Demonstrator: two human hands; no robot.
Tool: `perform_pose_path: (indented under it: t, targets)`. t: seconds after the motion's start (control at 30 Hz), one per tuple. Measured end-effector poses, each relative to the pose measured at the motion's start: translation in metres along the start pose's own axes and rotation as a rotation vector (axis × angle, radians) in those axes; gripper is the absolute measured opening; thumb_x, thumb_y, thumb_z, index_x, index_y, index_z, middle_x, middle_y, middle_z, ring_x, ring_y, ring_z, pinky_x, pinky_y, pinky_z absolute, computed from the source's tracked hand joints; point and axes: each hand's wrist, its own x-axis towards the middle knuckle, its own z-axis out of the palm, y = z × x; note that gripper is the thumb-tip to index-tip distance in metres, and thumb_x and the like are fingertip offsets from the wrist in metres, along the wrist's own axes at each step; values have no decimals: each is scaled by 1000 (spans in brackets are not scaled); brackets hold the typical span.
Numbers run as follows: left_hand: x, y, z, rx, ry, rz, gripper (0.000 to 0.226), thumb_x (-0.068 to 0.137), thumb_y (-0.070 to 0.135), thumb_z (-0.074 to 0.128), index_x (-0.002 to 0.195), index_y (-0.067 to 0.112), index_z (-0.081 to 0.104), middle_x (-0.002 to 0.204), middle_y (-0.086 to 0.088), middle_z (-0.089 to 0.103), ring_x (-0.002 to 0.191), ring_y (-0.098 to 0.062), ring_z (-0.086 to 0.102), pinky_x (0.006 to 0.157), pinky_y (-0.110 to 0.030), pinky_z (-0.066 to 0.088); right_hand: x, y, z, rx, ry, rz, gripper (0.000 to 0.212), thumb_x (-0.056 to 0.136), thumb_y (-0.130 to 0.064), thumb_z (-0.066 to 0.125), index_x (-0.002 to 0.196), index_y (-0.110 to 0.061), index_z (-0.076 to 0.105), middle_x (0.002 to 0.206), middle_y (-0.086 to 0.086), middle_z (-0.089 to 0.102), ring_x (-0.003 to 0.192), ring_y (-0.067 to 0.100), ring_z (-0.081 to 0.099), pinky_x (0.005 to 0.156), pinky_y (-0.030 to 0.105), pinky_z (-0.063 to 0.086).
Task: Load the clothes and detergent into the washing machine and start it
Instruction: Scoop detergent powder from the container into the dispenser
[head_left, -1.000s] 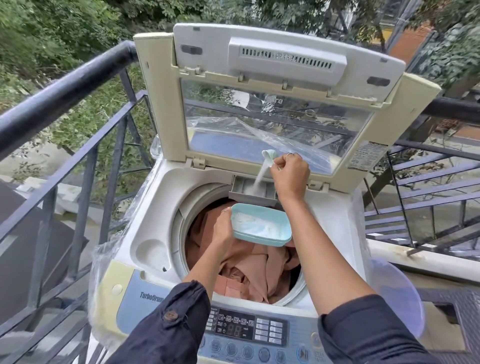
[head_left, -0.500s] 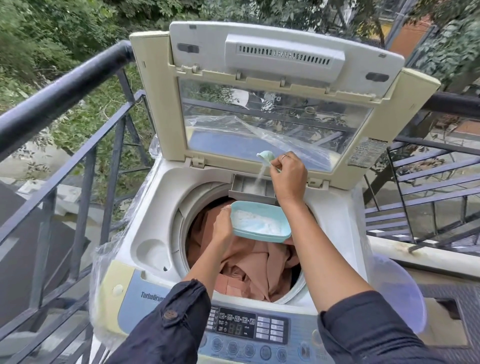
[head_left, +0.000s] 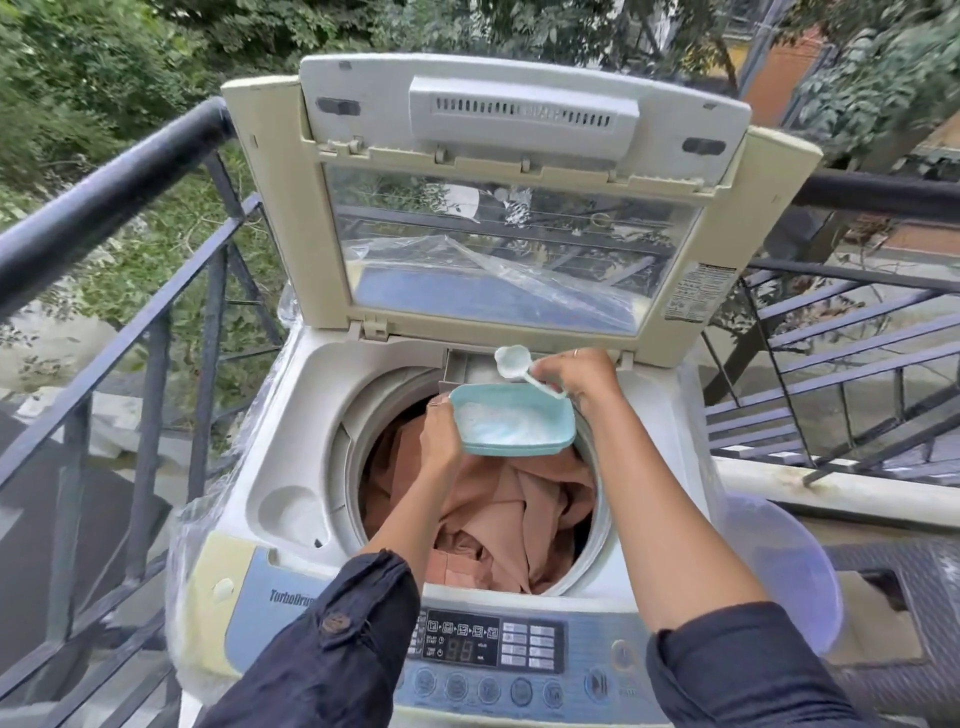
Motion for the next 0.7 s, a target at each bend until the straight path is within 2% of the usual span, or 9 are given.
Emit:
perform_pose_path:
  t: [0.1, 0.2, 0.27, 0.33, 0.37, 0.47, 0.57, 0.7]
  targets:
    - [-63, 51, 8, 49, -12, 74, 28, 83, 46, 33, 94, 32, 56, 119, -7, 62, 114, -29, 57, 103, -49, 43, -5, 10, -6, -277, -144, -29, 38, 69, -19, 77, 101, 0, 73, 93, 12, 74, 67, 13, 55, 66, 27, 43]
    - [-88, 66, 14, 117, 12, 125, 33, 98, 33, 29, 114, 19, 54, 124, -7, 57, 116, -27, 52, 103, -41, 39, -12, 20, -13, -374, -164, -25, 24, 72, -24, 79, 93, -12, 75, 100, 4, 74, 73, 13, 61, 71, 24, 45]
    - [-93, 66, 20, 163, 32, 151, 39, 101, 32, 27, 125, 16, 52, 129, -8, 55, 121, -29, 50, 105, -41, 36, -14, 28, -18, -375, -139, -43, 15, 74, -24, 78, 88, -19, 76, 99, 1, 74, 82, 15, 65, 74, 23, 46]
    - [-95, 66, 25, 180, 49, 158, 40, 101, 32, 27, 127, 14, 51, 131, -12, 55, 121, -31, 49, 101, -39, 37, -16, 36, -21, -371, -42, -73, 12, 76, -26, 76, 87, -21, 75, 98, 0, 74, 85, 17, 64, 73, 24, 47]
    - [-97, 66, 29, 192, 50, 165, 40, 101, 31, 26, 127, 13, 51, 130, -13, 56, 119, -32, 50, 99, -38, 36, -16, 39, -24, -348, 60, -91, 12, 77, -26, 75, 89, -22, 74, 100, 0, 73, 91, 18, 64, 75, 26, 47]
    - [-102, 66, 40, 202, 53, 203, 40, 101, 31, 25, 128, 14, 51, 129, -15, 56, 117, -31, 50, 94, -36, 36, -18, 50, -35, -305, 369, -130, 28, 78, -27, 74, 104, -19, 66, 120, 4, 58, 116, 26, 51, 91, 34, 43]
    - [-110, 67, 53, 183, 54, 204, 39, 101, 32, 27, 129, 17, 50, 129, -15, 55, 117, -31, 50, 95, -35, 37, -18, 63, -49, -188, 417, -27, 38, 82, -29, 70, 114, -13, 56, 126, 10, 51, 117, 31, 50, 93, 35, 42]
    - [-123, 73, 75, 206, 65, 191, 38, 101, 32, 31, 129, 14, 48, 131, -21, 52, 120, -35, 48, 100, -38, 36, -18, 83, -69, -24, 473, 72, 22, 87, -22, 61, 105, -10, 67, 115, 13, 66, 110, 32, 59, 86, 32, 46]
